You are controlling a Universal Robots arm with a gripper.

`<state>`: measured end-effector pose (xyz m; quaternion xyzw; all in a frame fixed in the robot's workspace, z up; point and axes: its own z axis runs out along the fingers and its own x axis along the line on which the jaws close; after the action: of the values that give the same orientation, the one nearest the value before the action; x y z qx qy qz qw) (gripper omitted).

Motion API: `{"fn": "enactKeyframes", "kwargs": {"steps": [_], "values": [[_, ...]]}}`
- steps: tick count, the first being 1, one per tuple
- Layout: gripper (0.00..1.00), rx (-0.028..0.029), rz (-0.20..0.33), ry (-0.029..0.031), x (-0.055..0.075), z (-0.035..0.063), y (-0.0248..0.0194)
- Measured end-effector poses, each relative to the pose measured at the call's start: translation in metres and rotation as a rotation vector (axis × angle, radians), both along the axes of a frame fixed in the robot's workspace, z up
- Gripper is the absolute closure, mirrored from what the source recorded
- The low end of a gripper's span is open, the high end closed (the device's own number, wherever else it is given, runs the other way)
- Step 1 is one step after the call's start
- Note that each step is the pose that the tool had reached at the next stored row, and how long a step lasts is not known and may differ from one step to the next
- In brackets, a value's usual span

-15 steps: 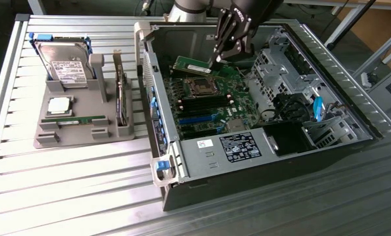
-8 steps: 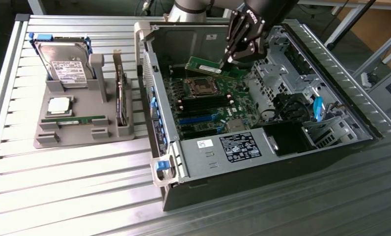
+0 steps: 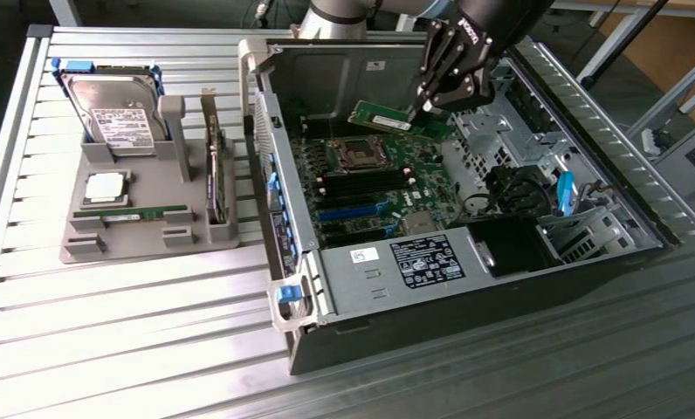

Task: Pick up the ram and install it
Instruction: 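Pick up the ram and move it above insertion slot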

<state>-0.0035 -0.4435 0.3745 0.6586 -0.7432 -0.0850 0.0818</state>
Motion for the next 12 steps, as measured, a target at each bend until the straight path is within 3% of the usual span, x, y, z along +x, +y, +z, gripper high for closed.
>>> {"fn": "enactKeyframes", "kwargs": {"steps": [4, 6, 7, 8, 10, 11, 12], "values": [[0.89, -0.0001, 0.0, 0.0043, 0.017, -0.0012, 0.0], [0.89, -0.0001, 0.0, 0.0043, 0.018, -0.0012, 0.0], [0.89, -0.0001, 0.0, -0.0115, 0.018, -0.0015, -0.0001], [0.89, -0.0001, 0.0, -0.0366, 0.018, -0.0016, 0.0], [0.89, -0.0001, 0.0, -0.0941, 0.016, -0.0023, 0.0], [0.89, -0.0001, 0.0, -0.1382, 0.015, -0.0031, 0.0], [0.89, -0.0001, 0.0, -0.1609, 0.013, -0.0035, -0.0001]]}}
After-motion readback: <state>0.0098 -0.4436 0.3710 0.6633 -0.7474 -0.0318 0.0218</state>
